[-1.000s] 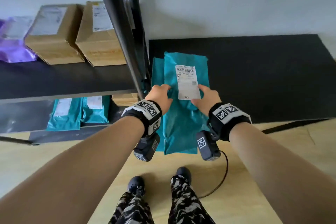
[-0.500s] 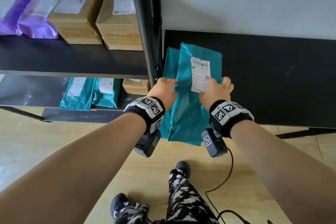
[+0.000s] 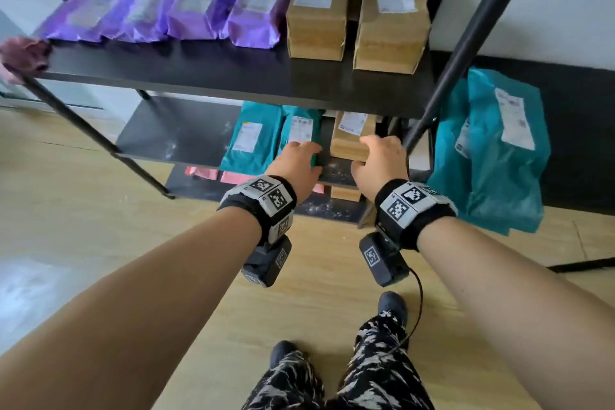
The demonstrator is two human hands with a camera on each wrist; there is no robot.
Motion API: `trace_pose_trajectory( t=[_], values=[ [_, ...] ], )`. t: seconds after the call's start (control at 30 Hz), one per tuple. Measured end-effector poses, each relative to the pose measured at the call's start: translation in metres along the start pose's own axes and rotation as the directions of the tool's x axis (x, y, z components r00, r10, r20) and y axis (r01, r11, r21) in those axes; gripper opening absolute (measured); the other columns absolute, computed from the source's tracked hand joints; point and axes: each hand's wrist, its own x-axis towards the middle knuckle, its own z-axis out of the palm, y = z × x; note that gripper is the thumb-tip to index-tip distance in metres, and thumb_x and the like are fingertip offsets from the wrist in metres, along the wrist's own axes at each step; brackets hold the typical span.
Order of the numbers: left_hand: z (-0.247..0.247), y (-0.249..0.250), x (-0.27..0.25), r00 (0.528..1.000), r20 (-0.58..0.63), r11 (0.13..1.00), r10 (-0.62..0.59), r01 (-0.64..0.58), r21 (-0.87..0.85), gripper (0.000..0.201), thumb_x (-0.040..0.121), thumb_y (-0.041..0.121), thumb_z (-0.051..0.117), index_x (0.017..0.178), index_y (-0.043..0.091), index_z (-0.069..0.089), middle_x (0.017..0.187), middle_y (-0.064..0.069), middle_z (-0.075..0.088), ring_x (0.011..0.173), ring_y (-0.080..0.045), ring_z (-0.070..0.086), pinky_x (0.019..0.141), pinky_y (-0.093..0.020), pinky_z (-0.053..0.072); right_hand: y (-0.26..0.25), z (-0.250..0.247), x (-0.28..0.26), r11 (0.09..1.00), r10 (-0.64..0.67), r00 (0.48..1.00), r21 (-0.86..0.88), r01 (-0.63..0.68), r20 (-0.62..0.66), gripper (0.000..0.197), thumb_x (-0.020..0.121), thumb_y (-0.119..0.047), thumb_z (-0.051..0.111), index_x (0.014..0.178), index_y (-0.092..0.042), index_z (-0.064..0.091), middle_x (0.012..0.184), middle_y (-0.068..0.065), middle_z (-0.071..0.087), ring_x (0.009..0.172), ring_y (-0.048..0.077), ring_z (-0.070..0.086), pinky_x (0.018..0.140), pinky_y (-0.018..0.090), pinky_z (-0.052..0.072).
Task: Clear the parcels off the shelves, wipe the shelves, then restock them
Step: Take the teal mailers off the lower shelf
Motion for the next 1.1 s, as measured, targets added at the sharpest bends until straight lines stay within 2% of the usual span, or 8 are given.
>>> trace_pose_trajectory(
  t=[0.2, 0.4, 0.5, 0.67, 0.8, 0.93, 1.0, 1.1],
  values=[
    [-0.032, -0.087, -0.015, 0.993, -0.035, 0.991, -0.111, 0.108, -0.08, 0.043, 0.09, 0.016, 0.056, 0.133, 0.014, 0.05, 0.134, -0.012, 0.049, 0.114, -0.029, 0.057, 0.099, -0.042, 0.046, -0.058, 0.055, -0.008, 0.998, -0.056, 0.991, 0.049, 0.05, 0.125, 0.044, 0.087, -0.016, 0.059, 0.131, -0.013, 0.051, 0.131, 0.014, 0.048, 0.122, 0.03, 0.045, 0.103, 0.037, 0.039],
    [-0.048, -0.153, 0.015, 0.975, -0.03, 0.973, -0.22, 0.217, -0.084, 0.043, 0.09, 0.015, 0.054, 0.132, 0.012, 0.051, 0.134, -0.011, 0.051, 0.111, -0.026, 0.059, 0.099, -0.037, 0.046, -0.086, 0.101, 0.029, 0.991, -0.077, 0.974, 0.127, 0.05, 0.214, 0.04, 0.09, -0.014, 0.057, 0.13, -0.007, 0.053, 0.134, 0.011, 0.051, 0.12, 0.024, 0.051, 0.101, 0.028, 0.038],
    [-0.055, -0.185, 0.047, 0.964, -0.022, 0.964, -0.264, 0.263, -0.04, 0.041, 0.09, 0.017, 0.054, 0.131, 0.011, 0.053, 0.131, -0.01, 0.055, 0.112, -0.026, 0.058, 0.097, -0.033, 0.045, -0.096, 0.128, 0.062, 0.986, -0.056, 0.968, 0.169, 0.014, 0.243, 0.039, 0.092, -0.012, 0.055, 0.13, -0.006, 0.053, 0.134, 0.01, 0.053, 0.121, 0.024, 0.051, 0.1, 0.028, 0.038],
    [-0.05, -0.238, 0.116, 0.946, 0.002, 0.946, -0.325, 0.325, -0.018, 0.036, 0.09, 0.017, 0.053, 0.126, 0.012, 0.057, 0.123, -0.006, 0.061, 0.108, -0.022, 0.058, 0.086, -0.025, 0.042, -0.108, 0.186, 0.126, 0.971, 0.026, 0.953, 0.218, -0.096, 0.303, 0.038, 0.092, -0.016, 0.056, 0.13, -0.006, 0.054, 0.132, 0.009, 0.057, 0.12, 0.024, 0.053, 0.1, 0.029, 0.039],
    [-0.025, -0.284, 0.168, 0.936, 0.013, 0.931, -0.353, 0.352, -0.096, 0.034, 0.09, 0.015, 0.055, 0.124, 0.01, 0.057, 0.121, -0.008, 0.063, 0.108, -0.023, 0.06, 0.096, -0.031, 0.047, -0.111, 0.242, 0.171, 0.965, 0.073, 0.937, 0.214, -0.153, 0.341, 0.041, 0.092, -0.017, 0.058, 0.13, -0.006, 0.054, 0.133, 0.009, 0.056, 0.123, 0.024, 0.051, 0.102, 0.027, 0.037],
    [0.008, -0.332, 0.22, 0.937, 0.031, 0.935, -0.349, 0.351, -0.056, 0.036, 0.092, 0.017, 0.052, 0.128, 0.011, 0.056, 0.122, -0.005, 0.062, 0.107, -0.022, 0.06, 0.087, -0.027, 0.045, -0.106, 0.303, 0.211, 0.96, 0.111, 0.924, 0.2, -0.194, 0.367, 0.044, 0.092, -0.021, 0.058, 0.133, -0.007, 0.05, 0.137, 0.007, 0.052, 0.125, 0.022, 0.049, 0.102, 0.026, 0.036],
    [0.028, -0.356, 0.249, 0.947, 0.04, 0.947, -0.32, 0.321, -0.017, 0.036, 0.092, 0.018, 0.051, 0.127, 0.012, 0.056, 0.122, -0.005, 0.062, 0.108, -0.023, 0.059, 0.087, -0.028, 0.044, -0.1, 0.334, 0.233, 0.965, 0.113, 0.922, 0.18, -0.19, 0.37, 0.048, 0.092, -0.024, 0.058, 0.136, -0.007, 0.048, 0.14, 0.008, 0.049, 0.128, 0.022, 0.046, 0.103, 0.026, 0.034],
    [0.056, -0.389, 0.292, 0.957, 0.044, 0.958, -0.286, 0.285, 0.041, 0.034, 0.09, 0.021, 0.051, 0.122, 0.012, 0.059, 0.118, -0.008, 0.064, 0.099, -0.026, 0.06, 0.079, -0.03, 0.046, -0.09, 0.376, 0.264, 0.97, 0.131, 0.924, 0.146, -0.194, 0.359, 0.054, 0.092, -0.027, 0.058, 0.14, -0.008, 0.042, 0.142, 0.009, 0.046, 0.129, 0.023, 0.044, 0.1, 0.024, 0.035]
  ],
)
